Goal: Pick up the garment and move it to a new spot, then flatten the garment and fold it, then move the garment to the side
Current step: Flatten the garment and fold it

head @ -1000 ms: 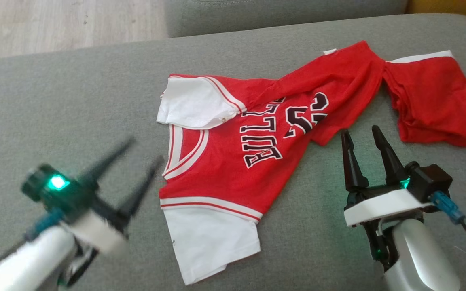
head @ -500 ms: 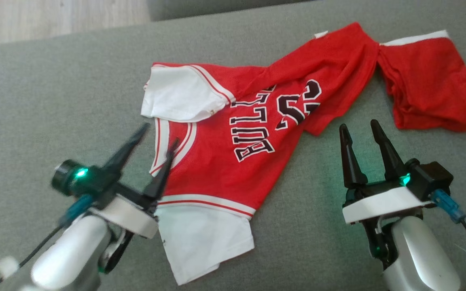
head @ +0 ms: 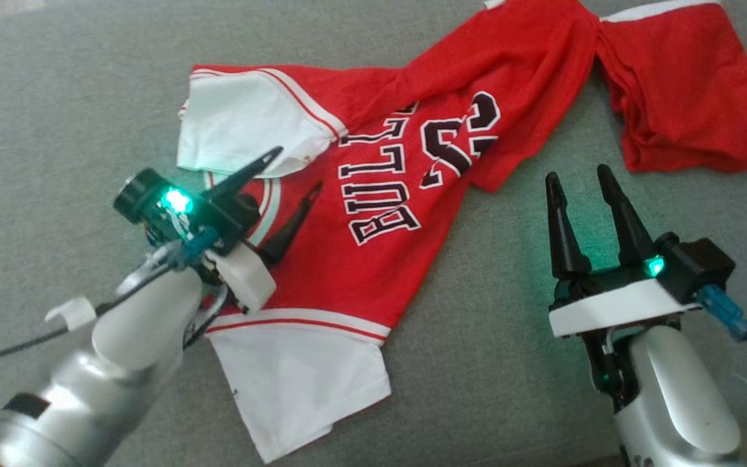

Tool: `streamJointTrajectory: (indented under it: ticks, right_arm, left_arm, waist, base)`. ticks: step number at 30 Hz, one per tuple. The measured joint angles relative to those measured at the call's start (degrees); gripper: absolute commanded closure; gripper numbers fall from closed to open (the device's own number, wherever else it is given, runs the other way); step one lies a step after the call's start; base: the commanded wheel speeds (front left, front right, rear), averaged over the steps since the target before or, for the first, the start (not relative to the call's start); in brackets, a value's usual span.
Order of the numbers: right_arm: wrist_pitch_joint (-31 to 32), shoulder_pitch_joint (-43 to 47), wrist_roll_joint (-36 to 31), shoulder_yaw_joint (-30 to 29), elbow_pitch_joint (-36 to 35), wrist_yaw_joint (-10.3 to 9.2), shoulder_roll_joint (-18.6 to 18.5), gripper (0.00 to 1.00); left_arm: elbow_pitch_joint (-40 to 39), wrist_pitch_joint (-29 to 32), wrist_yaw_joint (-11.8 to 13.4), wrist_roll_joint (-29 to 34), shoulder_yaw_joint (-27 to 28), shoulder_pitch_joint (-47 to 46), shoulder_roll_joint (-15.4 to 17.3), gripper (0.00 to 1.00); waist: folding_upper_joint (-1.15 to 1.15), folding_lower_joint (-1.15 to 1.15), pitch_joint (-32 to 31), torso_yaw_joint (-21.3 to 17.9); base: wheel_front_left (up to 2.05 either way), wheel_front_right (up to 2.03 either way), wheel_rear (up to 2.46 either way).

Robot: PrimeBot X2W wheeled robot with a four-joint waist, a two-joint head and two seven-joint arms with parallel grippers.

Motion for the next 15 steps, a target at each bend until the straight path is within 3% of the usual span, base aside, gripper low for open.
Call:
streamJointTrajectory:
  ticks: [8,9,10,15]
  right_arm:
    - [0.0,-0.43,0.62,0.01,-0.49,0.0,0.0,0.0]
    - [0.0,-0.43,0.62,0.01,-0.6,0.0,0.0,0.0]
    - [0.0,-0.43,0.62,0.01,-0.68,-0.01,0.0,0.0]
    - [0.0,-0.43,0.63,0.01,-0.68,-0.01,0.0,0.0]
  left_arm:
    - [7.45,-0.69,0.55,1.11,-0.33,-4.15,-1.62,0.0]
    - [8.02,-0.74,0.52,1.1,-0.4,-4.42,-1.69,0.27]
    - [8.43,-1.05,0.29,1.1,-0.47,-4.6,-1.76,1.0]
    - [8.96,-2.68,-0.02,1.09,-0.32,-6.06,-1.72,1.0]
  waist:
    - [0.0,0.0,1.97,-2.33]
    - [0.0,0.0,2.1,-2.5]
    - [0.0,0.0,2.19,-2.65]
    - [0.0,-0.01,2.2,-3.01]
  base:
    - [0.0,0.0,0.0]
    - [0.0,0.0,0.0]
    - [0.0,0.0,0.0]
    - [0.0,0.0,0.0]
